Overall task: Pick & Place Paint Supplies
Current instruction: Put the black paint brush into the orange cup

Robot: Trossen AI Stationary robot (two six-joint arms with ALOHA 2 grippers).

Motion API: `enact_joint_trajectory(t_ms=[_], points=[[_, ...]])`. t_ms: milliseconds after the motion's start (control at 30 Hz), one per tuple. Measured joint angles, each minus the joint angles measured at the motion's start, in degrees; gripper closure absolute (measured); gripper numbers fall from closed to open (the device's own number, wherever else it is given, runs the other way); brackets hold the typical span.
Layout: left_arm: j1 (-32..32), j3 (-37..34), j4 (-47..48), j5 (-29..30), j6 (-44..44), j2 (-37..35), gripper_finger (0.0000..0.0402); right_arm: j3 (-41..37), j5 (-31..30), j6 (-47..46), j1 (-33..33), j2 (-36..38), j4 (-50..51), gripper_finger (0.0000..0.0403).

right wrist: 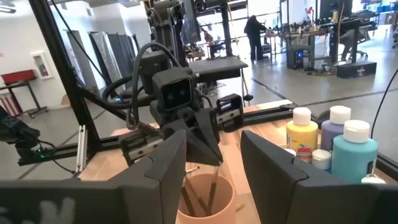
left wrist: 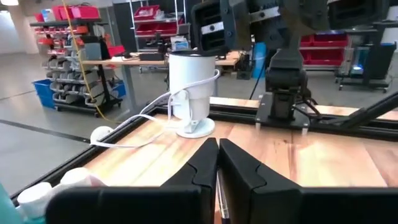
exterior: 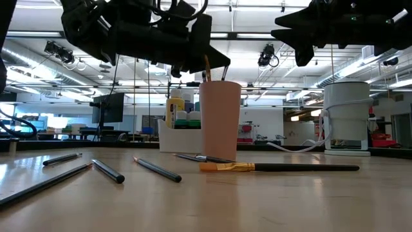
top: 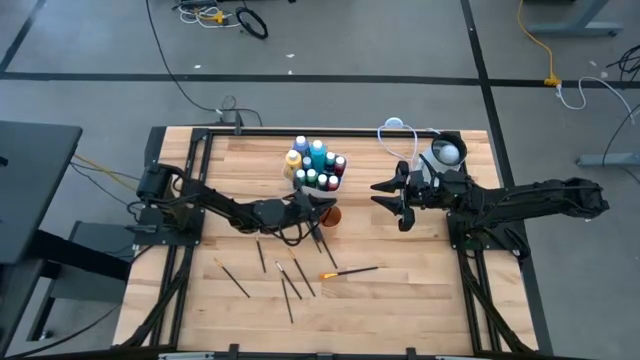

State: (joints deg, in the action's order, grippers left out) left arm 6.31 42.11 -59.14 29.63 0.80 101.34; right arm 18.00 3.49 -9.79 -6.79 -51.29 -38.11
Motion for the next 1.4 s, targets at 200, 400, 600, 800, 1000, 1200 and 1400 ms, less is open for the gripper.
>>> enact_joint_trajectory(t_ms=[200, 400, 600, 800, 1000, 1200, 1400], points=[[0.0, 0.0, -1.4, 2.3, 3.9, 0.0, 0.0359, 0.0, 0.0, 0.0, 0.0, 0.0, 0.0, 0.0245], [0.1, 0.0, -2.0, 2.3, 5.6, -0.1, 0.0329, 0.0, 0.0, 0.1, 0.0, 0.0, 0.0, 0.0245], [0.6, 0.3, -1.9, 2.5, 5.6, -2.0, 0.0299, 0.0, 0.0, 0.2, 0.0, 0.0, 0.0, 0.0245], [3.7, 0.5, 1.8, 6.4, 5.5, -6.9, 0.029, 0.0, 0.0, 0.2, 0.0, 0.0, 0.3, 0.0245], [8.9, 0.4, 17.2, 21.3, 3.4, -15.2, 0.0293, 0.0, 0.0, 0.1, 0.0, 0.0, 0.4, 0.0245], [12.5, 0.4, 40.9, 29.2, -19.0, -24.7, 0.0294, 0.0, 0.0, 0.0, 0.0, 0.0, 0.5, 0.0245], [10.5, 0.4, 71.7, 19.0, -52.0, -30.6, 0.0294, 0.0, 0.0, 0.0, 0.0, 0.0, 0.5, 0.0245]])
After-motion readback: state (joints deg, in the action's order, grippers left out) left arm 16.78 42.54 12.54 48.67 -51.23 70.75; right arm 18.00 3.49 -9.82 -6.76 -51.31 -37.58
